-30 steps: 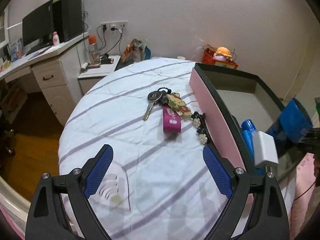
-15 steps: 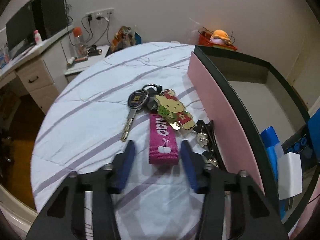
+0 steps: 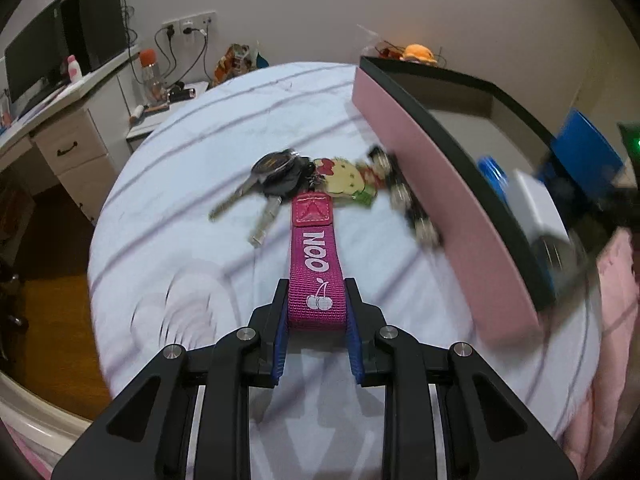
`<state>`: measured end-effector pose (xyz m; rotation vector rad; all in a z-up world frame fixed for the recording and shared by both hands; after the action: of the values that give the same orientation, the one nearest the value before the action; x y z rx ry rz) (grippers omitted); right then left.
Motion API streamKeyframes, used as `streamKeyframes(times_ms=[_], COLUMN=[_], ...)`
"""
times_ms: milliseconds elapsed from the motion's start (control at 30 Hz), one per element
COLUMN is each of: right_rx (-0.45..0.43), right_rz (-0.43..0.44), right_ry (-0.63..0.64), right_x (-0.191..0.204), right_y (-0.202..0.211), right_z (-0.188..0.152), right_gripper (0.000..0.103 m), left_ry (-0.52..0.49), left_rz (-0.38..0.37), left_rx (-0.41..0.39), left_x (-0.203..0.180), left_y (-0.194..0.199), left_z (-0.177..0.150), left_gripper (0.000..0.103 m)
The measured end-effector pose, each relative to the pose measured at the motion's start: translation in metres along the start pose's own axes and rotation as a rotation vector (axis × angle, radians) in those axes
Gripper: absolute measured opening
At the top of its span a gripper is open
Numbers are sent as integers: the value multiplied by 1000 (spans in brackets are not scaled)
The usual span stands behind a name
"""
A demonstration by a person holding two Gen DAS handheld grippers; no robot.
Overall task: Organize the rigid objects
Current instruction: 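Grasp the pink key strap with the left tool, then lift the keys by the pink strap and carry them over the box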
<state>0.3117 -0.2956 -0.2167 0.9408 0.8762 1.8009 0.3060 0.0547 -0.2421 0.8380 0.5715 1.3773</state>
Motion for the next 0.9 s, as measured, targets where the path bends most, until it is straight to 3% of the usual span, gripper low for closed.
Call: streamKeyframes(times_ms=[200, 333, 467, 600, 667, 767, 900], right_rx=[0, 0, -1, -1, 0, -1, -1], right_rz=[2, 5, 5, 6, 5, 6, 7], right_ry=[-2, -3, -3, -4, -3, -2, -2], right_x=[-1, -1, -1, -2, -2, -2, -2], right_y=[0, 0, 1, 1, 1, 0, 0], right_z=[0, 0, 0, 1, 0, 1, 1], right_gripper=[23, 23, 23, 23, 23, 23, 23], left_ry=[-14, 23, 67, 73, 71, 74, 58], left_rz=[-24, 20, -14, 9, 22, 22, 55], left_rx=[-11, -28, -24, 5, 17, 37, 36], left_x=[10, 17, 16, 9, 5, -1, -7], left_y=[27, 21, 4, -18, -25, -35, -45], left_z=[-22, -12, 5, 19, 25, 35, 42], left_gripper=[27, 71, 71, 71, 74, 89, 92])
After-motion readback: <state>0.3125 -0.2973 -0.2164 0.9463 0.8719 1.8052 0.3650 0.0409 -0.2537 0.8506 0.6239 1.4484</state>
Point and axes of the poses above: each gripper's, at about its wrist camera, not at the fingertips, and y roughly against the way its jaws point, x to its left, z to its top, the point moved 4 cm from there along -y, roughly the way its jaws point, and after that the axes turned 13 degrees about z, right-handed, at the moved point
